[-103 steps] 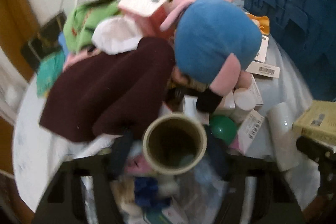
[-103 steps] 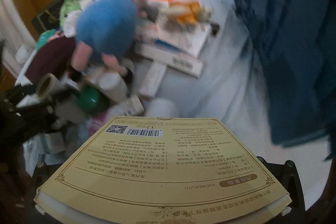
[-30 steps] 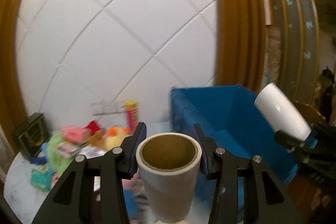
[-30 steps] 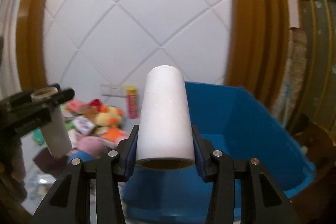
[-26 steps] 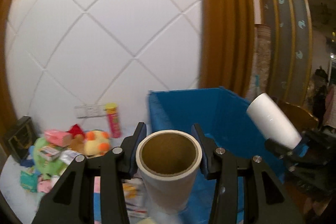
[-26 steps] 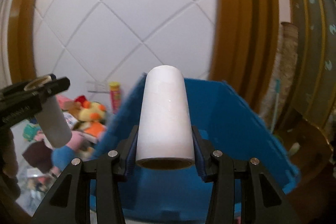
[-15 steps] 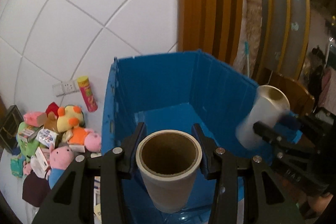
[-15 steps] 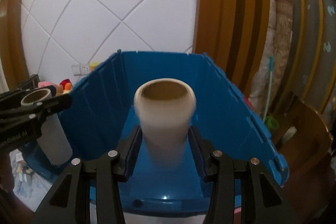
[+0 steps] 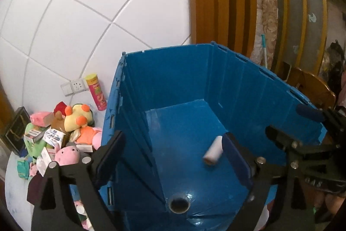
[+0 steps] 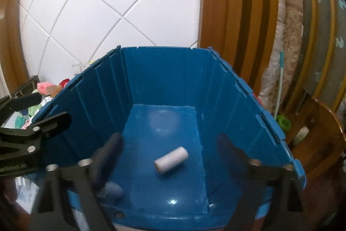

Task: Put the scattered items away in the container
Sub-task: 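Carry both tubes over the blue crate and open both grippers to drop them, then withdraw both grippers from the crate back toward the heap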

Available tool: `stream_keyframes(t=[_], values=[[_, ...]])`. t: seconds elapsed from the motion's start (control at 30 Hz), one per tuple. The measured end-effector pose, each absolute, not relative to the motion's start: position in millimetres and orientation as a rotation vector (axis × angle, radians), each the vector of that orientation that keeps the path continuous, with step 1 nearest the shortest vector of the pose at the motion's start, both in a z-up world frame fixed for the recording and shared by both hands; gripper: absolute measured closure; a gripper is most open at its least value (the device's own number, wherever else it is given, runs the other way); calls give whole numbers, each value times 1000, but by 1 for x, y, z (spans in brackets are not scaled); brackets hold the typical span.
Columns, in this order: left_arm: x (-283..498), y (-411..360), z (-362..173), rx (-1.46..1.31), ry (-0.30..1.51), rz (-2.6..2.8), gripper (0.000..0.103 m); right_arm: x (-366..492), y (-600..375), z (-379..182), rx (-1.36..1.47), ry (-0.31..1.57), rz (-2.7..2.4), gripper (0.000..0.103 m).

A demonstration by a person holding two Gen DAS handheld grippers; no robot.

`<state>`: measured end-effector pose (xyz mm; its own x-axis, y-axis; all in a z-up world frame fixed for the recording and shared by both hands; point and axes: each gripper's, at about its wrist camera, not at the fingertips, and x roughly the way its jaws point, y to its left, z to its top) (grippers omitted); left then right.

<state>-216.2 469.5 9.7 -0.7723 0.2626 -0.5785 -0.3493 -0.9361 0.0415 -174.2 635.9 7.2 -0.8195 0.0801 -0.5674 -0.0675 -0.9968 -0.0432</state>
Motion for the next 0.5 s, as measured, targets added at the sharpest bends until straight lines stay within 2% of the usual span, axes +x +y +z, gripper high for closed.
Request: stream_keyframes(t=[0.13,0.5], values=[[-217,469,7,-853,213,2679,12,-173,637,8,-898,-32,2908,0],[-209,460,9,-850,211,2700,12,-167,637,11,-886,-23,2884,0]])
